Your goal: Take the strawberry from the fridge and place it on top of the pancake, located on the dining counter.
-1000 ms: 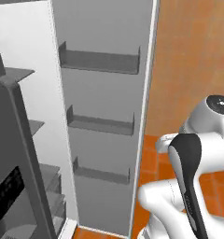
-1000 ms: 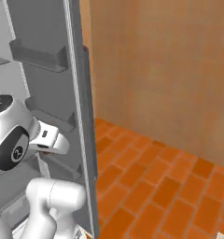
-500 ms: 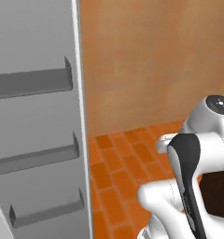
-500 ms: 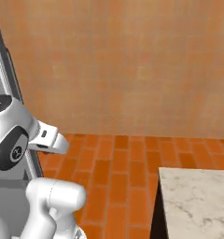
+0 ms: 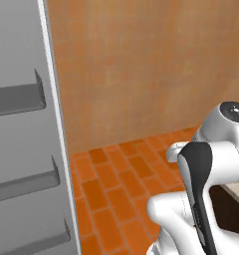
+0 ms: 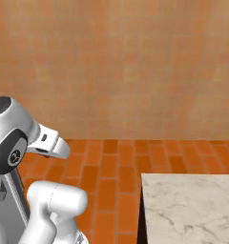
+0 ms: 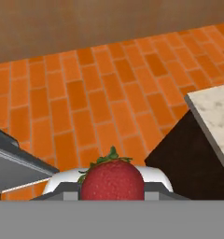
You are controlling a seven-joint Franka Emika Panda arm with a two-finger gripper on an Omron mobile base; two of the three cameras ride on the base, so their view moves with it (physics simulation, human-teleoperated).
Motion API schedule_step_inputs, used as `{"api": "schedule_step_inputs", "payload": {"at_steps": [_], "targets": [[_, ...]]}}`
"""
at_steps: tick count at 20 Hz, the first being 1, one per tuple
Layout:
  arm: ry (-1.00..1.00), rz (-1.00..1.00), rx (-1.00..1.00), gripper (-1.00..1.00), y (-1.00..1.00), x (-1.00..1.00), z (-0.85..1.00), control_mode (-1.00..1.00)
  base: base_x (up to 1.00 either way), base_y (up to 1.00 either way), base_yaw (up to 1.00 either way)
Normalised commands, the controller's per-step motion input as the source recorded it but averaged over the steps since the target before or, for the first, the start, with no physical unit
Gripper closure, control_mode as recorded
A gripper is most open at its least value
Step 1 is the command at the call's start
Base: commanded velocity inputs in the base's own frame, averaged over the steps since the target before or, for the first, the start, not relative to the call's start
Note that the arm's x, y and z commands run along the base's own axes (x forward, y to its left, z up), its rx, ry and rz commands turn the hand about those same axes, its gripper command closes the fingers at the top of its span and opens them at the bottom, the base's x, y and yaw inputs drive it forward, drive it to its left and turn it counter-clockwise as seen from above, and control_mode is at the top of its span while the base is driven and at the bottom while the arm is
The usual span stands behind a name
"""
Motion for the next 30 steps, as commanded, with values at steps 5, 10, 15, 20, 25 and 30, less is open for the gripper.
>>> {"api": "schedule_step_inputs", "payload": {"at_steps": [5,10,15,20,25,30], "targets": [[0.0,0.0,0.0,1.0,0.0,0.0,0.0,1.0,0.87,-0.22,0.32],[0.0,0.0,0.0,1.0,0.0,0.0,0.0,1.0,0.92,-0.51,0.17],[0.0,0.0,0.0,1.0,0.0,0.0,0.0,1.0,1.0,-0.43,0.03],[0.0,0.0,0.0,1.0,0.0,0.0,0.0,1.0,0.99,-0.18,-0.01],[0.0,0.0,0.0,1.0,0.0,0.0,0.0,1.0,0.91,-0.22,-0.1],[0.0,0.0,0.0,1.0,0.0,0.0,0.0,1.0,0.7,-0.38,-0.52]]}}
